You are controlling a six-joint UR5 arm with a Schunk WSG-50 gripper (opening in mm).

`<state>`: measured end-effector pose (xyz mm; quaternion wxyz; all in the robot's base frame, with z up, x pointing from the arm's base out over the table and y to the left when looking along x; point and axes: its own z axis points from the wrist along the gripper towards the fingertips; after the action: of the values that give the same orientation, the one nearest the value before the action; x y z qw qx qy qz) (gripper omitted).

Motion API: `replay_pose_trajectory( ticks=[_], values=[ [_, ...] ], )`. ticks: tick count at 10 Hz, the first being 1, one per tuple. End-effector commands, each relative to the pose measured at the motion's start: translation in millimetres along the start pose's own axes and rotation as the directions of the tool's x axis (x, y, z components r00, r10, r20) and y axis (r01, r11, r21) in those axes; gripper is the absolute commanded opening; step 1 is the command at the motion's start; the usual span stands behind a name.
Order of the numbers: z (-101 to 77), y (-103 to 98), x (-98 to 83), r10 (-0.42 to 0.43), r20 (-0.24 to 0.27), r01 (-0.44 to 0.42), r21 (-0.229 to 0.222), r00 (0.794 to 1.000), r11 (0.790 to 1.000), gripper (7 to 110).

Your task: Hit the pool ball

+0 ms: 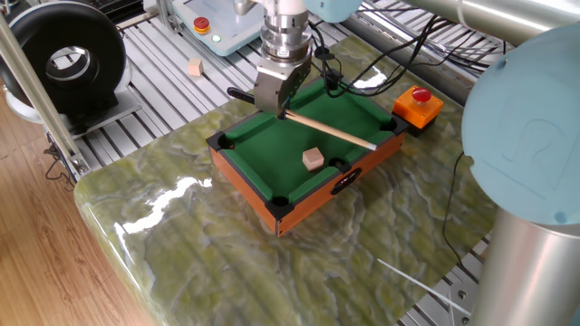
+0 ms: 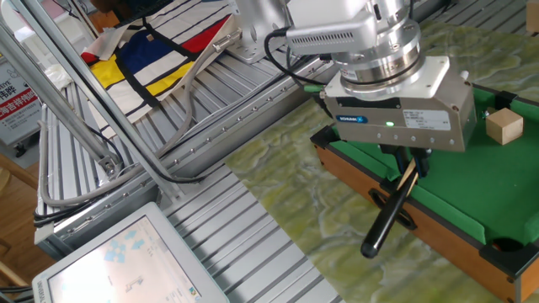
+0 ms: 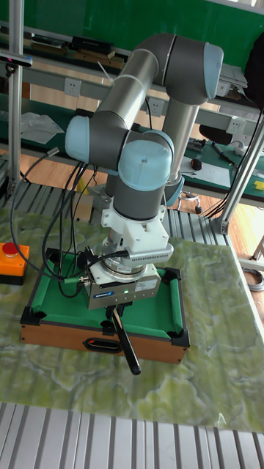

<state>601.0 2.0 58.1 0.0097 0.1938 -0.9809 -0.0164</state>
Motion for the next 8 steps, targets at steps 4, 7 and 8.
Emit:
replay_pose_trajectory(
  ticks=[4,7,8],
  values=[
    [-5.0,28,-12.5,-0.028,0.051,0.034,-0.112,0.998,0.993,7],
    [-3.9,19,-7.0,-0.043,0.029,0.045,-0.075,0.999,0.996,7],
    [-3.6,16,-5.5,-0.041,0.023,0.043,-0.064,0.999,0.997,7]
  ],
)
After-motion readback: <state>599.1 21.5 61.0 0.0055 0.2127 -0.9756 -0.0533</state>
